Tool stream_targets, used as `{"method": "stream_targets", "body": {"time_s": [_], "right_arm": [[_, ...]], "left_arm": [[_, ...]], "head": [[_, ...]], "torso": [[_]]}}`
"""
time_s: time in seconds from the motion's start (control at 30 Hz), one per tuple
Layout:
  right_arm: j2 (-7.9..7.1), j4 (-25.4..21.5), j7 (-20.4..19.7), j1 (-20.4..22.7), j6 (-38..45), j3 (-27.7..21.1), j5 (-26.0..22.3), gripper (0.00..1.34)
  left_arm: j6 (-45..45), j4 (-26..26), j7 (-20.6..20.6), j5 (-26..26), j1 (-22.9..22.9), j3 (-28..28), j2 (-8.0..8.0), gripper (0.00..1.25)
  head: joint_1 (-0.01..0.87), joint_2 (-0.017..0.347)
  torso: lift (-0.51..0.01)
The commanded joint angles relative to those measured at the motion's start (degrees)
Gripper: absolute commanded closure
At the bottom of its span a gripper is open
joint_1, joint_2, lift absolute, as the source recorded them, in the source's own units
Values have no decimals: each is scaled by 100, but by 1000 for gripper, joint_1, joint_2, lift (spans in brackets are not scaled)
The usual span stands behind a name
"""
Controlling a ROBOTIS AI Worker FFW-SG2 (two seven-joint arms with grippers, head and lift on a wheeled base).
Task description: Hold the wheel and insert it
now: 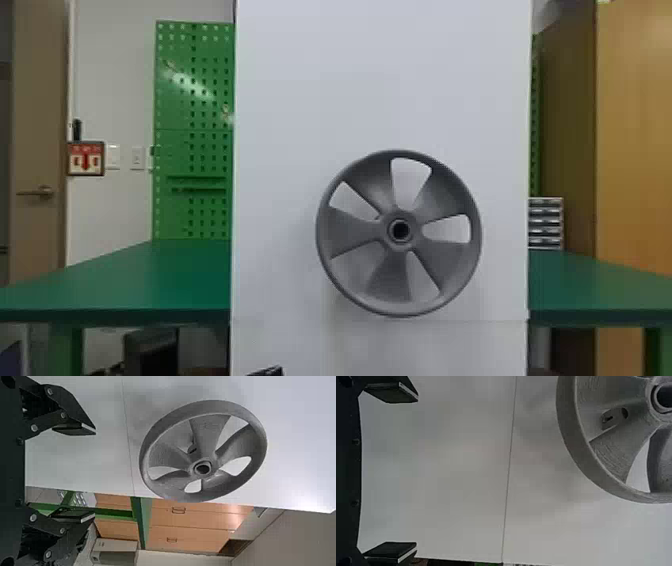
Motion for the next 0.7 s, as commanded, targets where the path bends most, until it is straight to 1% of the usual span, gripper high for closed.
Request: {"method": "stream_targets", "body": {"time_s": [0.0, 0.23, 0.47, 0.67], "right_arm": [[-4, 324, -1, 164, -391, -12, -49, -2], [-21, 702, -1, 340, -795, -21, -76, -1], [-21, 895, -1, 392, -909, -12, -84, 4], [-12, 948, -1, 445, -988, -30, -93, 9]], "left_arm": [[-21, 4, -11, -12, 12, 5, -18, 502], [-47, -5, -11, -21, 20, 14, -27, 502], [-47, -5, -20, -21, 20, 14, -27, 502], [-56, -5, -20, -30, 29, 14, -35, 502]], "head": [[0, 12], [0, 12], [0, 12], [0, 12]], "torso": [[-492], [-492], [-492], [-492]]}}
